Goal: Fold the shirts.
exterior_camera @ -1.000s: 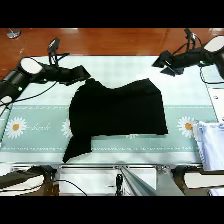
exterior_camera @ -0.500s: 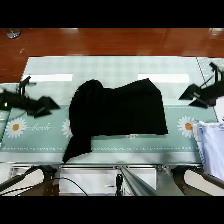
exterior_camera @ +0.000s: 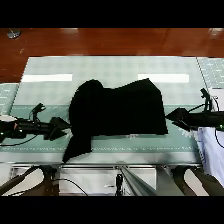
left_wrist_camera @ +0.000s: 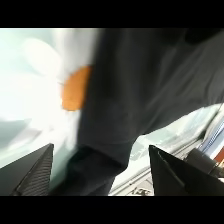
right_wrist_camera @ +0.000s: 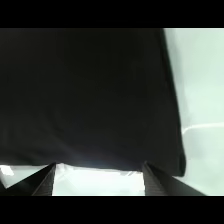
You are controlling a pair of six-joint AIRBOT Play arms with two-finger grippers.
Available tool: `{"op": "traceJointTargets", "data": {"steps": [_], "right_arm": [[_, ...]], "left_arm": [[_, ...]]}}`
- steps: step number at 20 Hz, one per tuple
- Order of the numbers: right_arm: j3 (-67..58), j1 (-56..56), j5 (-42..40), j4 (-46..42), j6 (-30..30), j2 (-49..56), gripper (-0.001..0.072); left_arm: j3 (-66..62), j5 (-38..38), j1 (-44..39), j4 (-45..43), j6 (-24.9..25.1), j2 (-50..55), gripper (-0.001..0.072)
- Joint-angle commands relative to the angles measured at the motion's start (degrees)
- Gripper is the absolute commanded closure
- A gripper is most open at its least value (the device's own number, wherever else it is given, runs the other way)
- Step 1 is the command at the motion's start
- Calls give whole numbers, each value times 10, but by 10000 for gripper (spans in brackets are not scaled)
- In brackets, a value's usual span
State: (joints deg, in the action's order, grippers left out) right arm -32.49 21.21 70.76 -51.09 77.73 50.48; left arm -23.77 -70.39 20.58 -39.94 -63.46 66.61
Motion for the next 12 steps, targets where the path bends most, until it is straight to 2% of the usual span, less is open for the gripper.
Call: {"op": "traceJointTargets", "data": {"steps": [1, 3, 4, 5, 6, 9, 12], "right_arm": [[20, 1, -1, 16, -8, -15, 89], [20, 1, -1, 1, -1, -15, 89], [20, 1, -1, -34, 14, -15, 89], [20, 1, 0, -80, 38, -15, 89], [20, 1, 3, -129, 65, -15, 89], [20, 1, 43, -221, 110, -15, 89], [21, 1, 61, -213, 109, -5, 89]], "left_arm": [[18, 60, -76, 43, 11, -1, 5], [17, 103, -115, 59, 9, -1, 14], [12, 111, -127, 61, 8, -1, 208], [5, 110, -131, 61, 9, -1, 610], [-2, 104, -131, 61, 14, -1, 679], [-20, 90, -131, 61, 26, -2, 679], [-23, 89, -131, 61, 28, -1, 679]]}}
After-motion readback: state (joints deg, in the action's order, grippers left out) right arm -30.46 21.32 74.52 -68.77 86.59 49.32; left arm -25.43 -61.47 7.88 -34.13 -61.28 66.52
